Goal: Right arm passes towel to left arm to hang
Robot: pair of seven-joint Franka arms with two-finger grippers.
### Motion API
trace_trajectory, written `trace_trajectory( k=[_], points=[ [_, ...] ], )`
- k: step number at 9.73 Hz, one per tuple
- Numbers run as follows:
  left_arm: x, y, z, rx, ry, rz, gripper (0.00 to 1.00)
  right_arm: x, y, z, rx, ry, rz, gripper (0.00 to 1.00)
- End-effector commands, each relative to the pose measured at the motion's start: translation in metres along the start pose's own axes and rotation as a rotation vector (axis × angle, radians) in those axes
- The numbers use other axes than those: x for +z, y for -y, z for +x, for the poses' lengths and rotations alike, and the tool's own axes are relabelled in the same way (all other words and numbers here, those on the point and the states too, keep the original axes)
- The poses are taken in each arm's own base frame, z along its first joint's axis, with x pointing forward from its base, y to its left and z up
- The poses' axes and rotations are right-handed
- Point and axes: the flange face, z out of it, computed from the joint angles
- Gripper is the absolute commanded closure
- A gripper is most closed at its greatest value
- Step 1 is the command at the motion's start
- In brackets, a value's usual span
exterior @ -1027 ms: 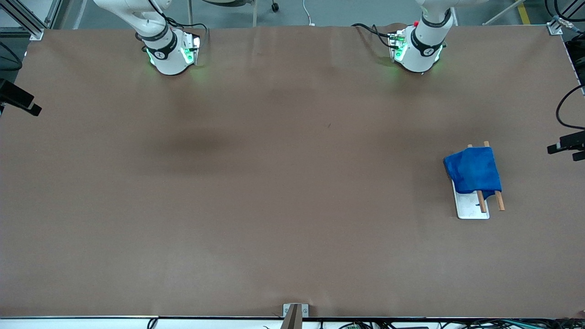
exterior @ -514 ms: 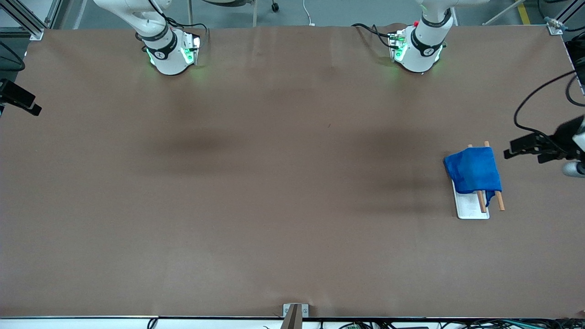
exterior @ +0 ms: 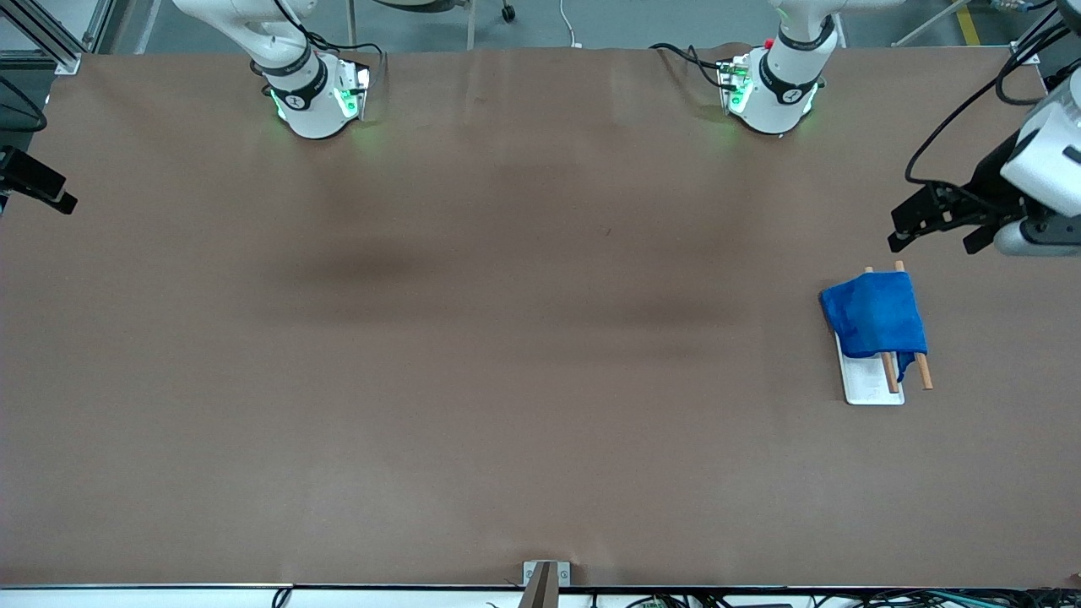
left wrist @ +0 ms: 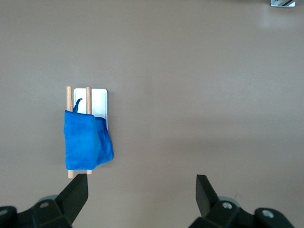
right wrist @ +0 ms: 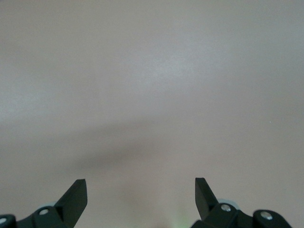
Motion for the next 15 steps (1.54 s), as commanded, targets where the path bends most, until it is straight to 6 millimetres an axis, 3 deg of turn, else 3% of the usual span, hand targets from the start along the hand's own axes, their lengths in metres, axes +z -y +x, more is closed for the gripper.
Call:
trace_trajectory(
  k=[1,3,7,15],
  points=[
    [-0.006,0.005,-0.006,0.004,0.047,0.008,0.00,-0.003,0.001,0.000,0.004,-0.001,-0.002,0.00],
    [-0.021,0.003,-0.004,0.010,0.078,0.010,0.00,-0.004,0.003,0.000,0.000,-0.003,-0.002,0.00],
    [-0.006,0.019,-0.012,0.000,0.141,0.024,0.00,-0.004,0.004,0.000,-0.002,-0.003,-0.002,0.00],
    [-0.001,0.011,-0.008,0.038,0.110,0.049,0.00,-0.003,0.004,0.000,-0.002,0.001,-0.001,0.00]
  ],
)
